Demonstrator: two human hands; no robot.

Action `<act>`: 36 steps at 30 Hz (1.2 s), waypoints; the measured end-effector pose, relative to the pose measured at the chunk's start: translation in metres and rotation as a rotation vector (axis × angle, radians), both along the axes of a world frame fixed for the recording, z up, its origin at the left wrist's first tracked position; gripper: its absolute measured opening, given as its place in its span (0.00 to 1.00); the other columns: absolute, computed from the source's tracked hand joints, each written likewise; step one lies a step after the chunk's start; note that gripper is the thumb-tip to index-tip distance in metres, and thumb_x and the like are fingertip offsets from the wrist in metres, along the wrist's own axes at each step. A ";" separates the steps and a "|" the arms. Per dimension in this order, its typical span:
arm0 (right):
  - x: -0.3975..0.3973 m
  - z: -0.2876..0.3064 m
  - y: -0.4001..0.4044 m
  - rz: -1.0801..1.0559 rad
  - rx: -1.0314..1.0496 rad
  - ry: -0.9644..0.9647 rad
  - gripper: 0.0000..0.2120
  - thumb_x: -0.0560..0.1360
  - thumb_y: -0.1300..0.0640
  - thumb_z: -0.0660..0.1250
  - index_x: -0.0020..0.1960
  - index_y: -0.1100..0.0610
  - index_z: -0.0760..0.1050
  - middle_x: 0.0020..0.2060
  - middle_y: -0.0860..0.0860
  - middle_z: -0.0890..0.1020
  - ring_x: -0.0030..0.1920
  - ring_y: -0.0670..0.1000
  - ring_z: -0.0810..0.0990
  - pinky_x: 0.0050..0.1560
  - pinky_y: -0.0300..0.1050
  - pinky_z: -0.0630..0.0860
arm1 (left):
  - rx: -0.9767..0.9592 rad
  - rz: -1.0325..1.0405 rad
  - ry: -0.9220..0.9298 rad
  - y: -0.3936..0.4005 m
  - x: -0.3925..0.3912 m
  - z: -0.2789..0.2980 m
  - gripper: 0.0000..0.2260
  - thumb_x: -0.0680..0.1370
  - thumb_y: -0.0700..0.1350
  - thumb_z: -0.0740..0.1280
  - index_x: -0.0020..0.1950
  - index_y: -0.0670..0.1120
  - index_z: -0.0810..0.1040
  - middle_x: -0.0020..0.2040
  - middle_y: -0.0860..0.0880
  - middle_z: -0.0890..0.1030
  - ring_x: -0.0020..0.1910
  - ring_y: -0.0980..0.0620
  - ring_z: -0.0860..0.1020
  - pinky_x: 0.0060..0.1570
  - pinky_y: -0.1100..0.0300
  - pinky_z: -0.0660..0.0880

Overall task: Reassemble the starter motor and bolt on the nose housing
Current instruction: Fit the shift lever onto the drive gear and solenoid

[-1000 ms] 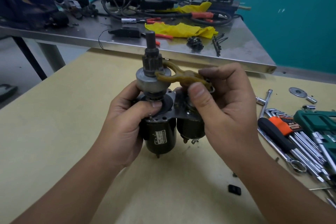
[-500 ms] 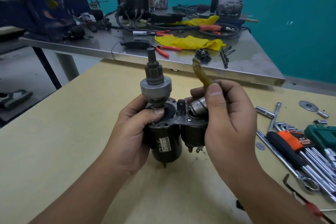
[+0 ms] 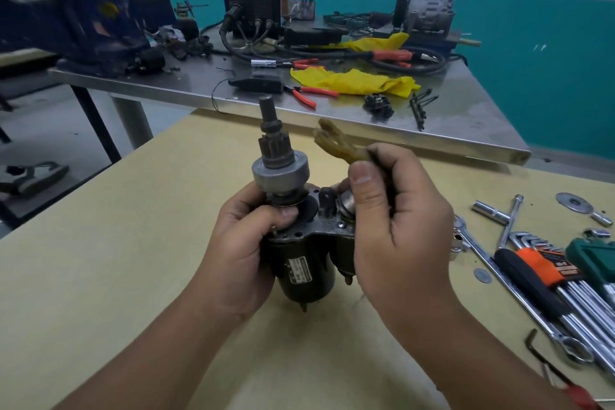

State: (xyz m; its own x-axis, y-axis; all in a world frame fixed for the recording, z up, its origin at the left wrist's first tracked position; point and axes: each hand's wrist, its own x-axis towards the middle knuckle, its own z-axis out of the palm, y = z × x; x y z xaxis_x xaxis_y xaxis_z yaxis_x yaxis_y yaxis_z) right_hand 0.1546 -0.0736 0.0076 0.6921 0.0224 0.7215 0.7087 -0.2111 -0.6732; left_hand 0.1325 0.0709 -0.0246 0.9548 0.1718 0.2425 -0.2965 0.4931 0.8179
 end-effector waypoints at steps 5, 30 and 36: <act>-0.003 -0.003 0.000 -0.020 0.020 -0.025 0.10 0.82 0.51 0.61 0.56 0.56 0.78 0.38 0.49 0.81 0.39 0.50 0.80 0.38 0.49 0.76 | 0.091 -0.088 -0.089 0.009 0.000 -0.002 0.18 0.64 0.37 0.68 0.52 0.44 0.87 0.51 0.40 0.85 0.53 0.40 0.83 0.52 0.51 0.81; -0.004 -0.004 -0.006 0.067 -0.017 -0.063 0.06 0.82 0.50 0.61 0.58 0.46 0.73 0.41 0.50 0.82 0.43 0.53 0.82 0.42 0.54 0.78 | 0.218 -0.185 -0.150 0.037 -0.009 0.032 0.27 0.69 0.54 0.81 0.63 0.41 0.82 0.57 0.41 0.84 0.59 0.40 0.80 0.59 0.47 0.78; -0.004 -0.006 -0.005 0.048 -0.012 -0.072 0.07 0.82 0.51 0.61 0.59 0.49 0.75 0.41 0.51 0.82 0.43 0.53 0.83 0.42 0.54 0.79 | 0.291 -0.116 -0.182 0.038 -0.011 0.037 0.28 0.70 0.45 0.80 0.67 0.41 0.77 0.56 0.44 0.83 0.56 0.41 0.81 0.57 0.46 0.79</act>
State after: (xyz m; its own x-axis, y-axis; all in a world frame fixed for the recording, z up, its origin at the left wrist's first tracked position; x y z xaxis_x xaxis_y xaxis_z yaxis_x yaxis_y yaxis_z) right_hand 0.1507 -0.0786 0.0012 0.6360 0.0634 0.7691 0.7650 -0.1834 -0.6174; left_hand 0.1218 0.1090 0.0125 0.9004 -0.0368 0.4334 -0.4061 0.2862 0.8679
